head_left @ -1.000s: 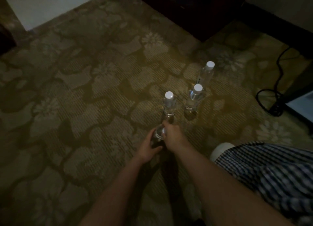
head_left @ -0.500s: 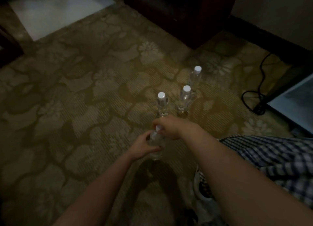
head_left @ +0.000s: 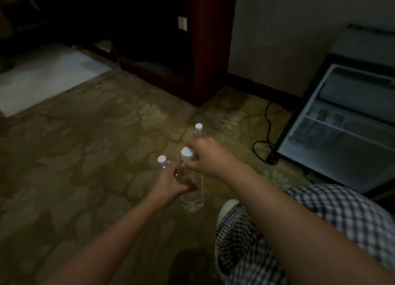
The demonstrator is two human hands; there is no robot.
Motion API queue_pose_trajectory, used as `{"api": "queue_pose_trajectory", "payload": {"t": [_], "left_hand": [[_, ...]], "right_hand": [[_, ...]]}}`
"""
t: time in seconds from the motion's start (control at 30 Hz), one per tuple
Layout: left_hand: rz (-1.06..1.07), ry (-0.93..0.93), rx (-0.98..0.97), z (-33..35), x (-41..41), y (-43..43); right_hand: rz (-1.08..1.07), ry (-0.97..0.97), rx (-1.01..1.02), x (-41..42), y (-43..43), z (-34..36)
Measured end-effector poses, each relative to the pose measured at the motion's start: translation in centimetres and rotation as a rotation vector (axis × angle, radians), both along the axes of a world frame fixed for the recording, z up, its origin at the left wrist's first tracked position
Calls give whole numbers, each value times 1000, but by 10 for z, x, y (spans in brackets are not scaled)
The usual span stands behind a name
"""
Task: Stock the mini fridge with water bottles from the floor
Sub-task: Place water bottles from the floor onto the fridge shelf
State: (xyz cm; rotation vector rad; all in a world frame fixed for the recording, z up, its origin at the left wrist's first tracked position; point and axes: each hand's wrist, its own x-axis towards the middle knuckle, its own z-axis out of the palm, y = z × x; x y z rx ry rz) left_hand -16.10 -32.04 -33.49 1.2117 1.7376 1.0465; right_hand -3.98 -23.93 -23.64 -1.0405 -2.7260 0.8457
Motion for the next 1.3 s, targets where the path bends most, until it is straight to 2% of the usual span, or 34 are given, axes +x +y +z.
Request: {"api": "queue_pose_trajectory", "payload": {"t": [0.27, 0.47, 0.57, 0.7, 0.83, 1.03, 1.3], "left_hand": [[-134, 75, 149, 73, 78, 83], [-209, 274, 203, 110, 153, 150], [-263, 295, 213, 120, 187, 180], [-346, 377, 188, 129, 224, 211], [-417, 451, 140, 131, 255, 243], [-456, 465, 41, 110, 296, 285], [-490, 241, -84, 44, 337, 330]], "right_hand": [[-322, 259, 93, 93, 48, 57], [-467, 238, 270, 169, 94, 79], [-562, 233, 315, 203, 111, 86], [-678, 197, 303, 239, 131, 87], [-783, 166, 206, 273, 160, 77], [-851, 194, 17, 311, 200, 55], [-876, 96, 33, 336, 242, -2]]}}
